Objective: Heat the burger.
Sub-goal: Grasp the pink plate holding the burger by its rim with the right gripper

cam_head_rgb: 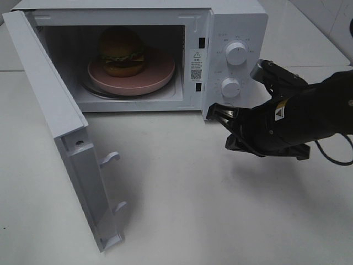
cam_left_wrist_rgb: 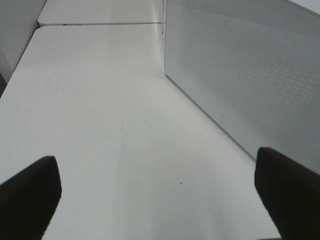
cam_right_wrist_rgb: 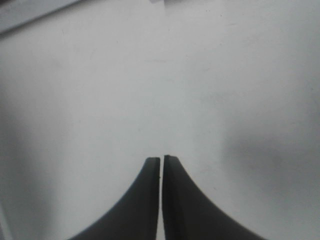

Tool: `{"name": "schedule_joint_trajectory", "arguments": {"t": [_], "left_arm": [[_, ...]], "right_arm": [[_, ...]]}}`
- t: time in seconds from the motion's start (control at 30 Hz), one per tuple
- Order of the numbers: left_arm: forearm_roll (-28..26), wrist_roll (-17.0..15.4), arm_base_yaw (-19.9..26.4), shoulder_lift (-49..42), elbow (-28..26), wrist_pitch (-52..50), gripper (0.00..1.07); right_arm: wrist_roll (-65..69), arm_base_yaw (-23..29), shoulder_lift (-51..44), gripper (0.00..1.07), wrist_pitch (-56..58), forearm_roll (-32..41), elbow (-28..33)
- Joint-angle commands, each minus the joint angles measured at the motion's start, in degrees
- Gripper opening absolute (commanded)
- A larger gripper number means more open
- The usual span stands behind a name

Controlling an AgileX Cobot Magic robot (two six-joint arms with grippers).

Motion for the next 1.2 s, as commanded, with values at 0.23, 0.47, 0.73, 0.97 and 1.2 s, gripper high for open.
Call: {"name": "schedule_joint_trajectory", "arguments": {"t": [0.23,0.47,0.73,0.97,1.2], "left_arm": [[-0.3,-0.5,0.1,-1.1,0.2,-0.2,1.00],[-0.3,-0.5,0.1,-1.1,0.2,-0.2,1.00],[-0.3,-0.5,0.1,-1.1,0.2,-0.2,1.00],[-0.3,-0.5,0.1,-1.1,0.2,-0.2,1.00],[-0.3,-0.5,0.1,-1.1,0.2,-0.2,1.00]], "right_arm": [[-27.0,-0.5,-4.5,0.08,21.0,-1.0,-4.6],[-36.7,-0.5,-7.7,0.23,30.2,-1.4,-6.4],[-36.7,-0.5,-13.6,0.79,33.6,-2.5,-6.4],[-36.7,-0.5,-18.4,0.94,37.1,-4.0,-6.4],[-44.8,-0.5,-20.5,0.87,37.5,-4.5,-6.4]]}}
